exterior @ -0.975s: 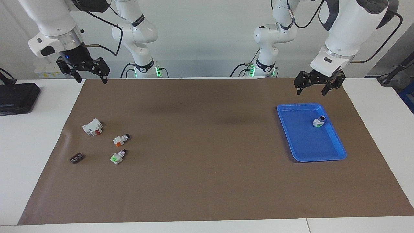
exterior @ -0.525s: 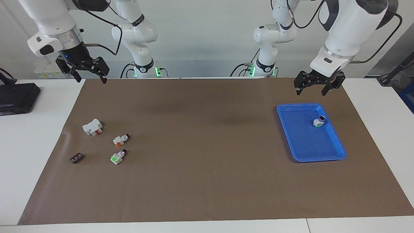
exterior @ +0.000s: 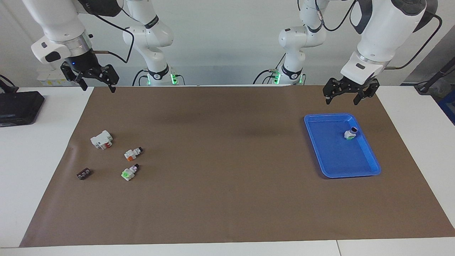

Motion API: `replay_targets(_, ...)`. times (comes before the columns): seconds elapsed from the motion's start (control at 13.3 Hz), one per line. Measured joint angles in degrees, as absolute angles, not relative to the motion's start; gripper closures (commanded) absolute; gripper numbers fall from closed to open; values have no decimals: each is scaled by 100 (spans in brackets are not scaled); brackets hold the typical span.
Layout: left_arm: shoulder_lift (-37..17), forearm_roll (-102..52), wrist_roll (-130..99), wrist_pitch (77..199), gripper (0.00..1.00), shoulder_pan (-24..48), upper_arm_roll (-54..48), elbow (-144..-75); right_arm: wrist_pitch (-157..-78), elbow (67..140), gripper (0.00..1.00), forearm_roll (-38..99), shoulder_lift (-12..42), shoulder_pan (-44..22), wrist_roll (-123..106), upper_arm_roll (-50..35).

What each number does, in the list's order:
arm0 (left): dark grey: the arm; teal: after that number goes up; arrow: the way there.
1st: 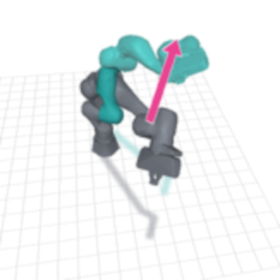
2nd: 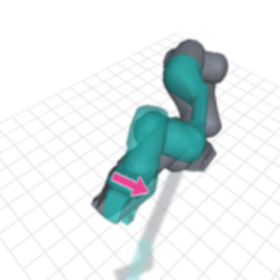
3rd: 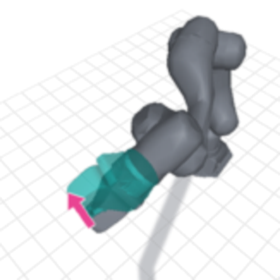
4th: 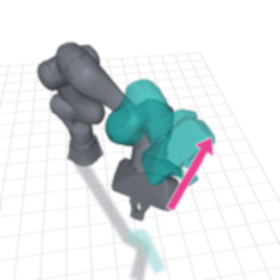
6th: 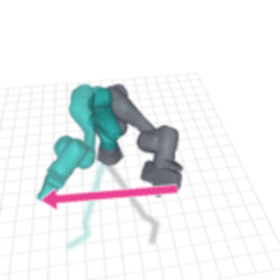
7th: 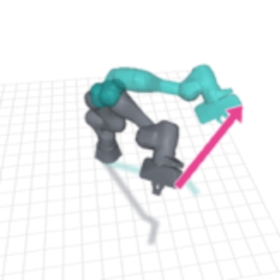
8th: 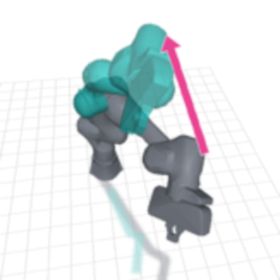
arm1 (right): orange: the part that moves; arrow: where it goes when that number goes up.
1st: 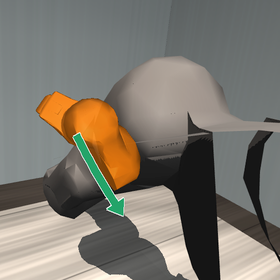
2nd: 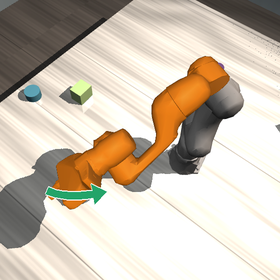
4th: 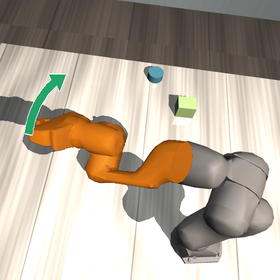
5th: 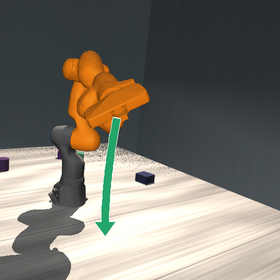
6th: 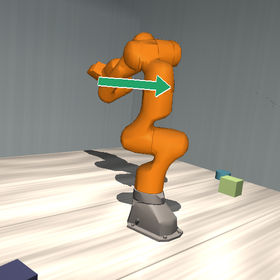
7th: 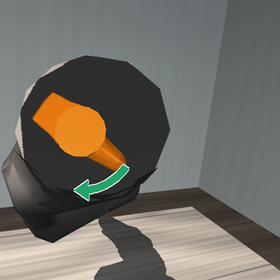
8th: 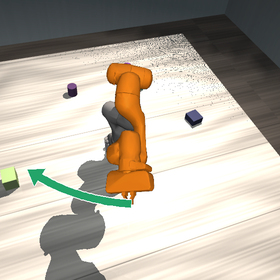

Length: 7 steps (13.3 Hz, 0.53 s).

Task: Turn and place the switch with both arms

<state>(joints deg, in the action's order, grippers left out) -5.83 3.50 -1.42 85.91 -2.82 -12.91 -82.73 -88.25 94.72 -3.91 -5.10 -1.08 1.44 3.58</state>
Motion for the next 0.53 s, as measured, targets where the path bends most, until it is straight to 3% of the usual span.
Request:
replay_targets(0.3,-583,350,-142,8591,0,-282,-1291,-8273,-9220,9679,0,-395,-566,-79,101,371)
replay_targets(0.53,-582,350,-142,8591,0,-282,-1291,-8274,-10449,10583,0,-394,-601,-30,433,400)
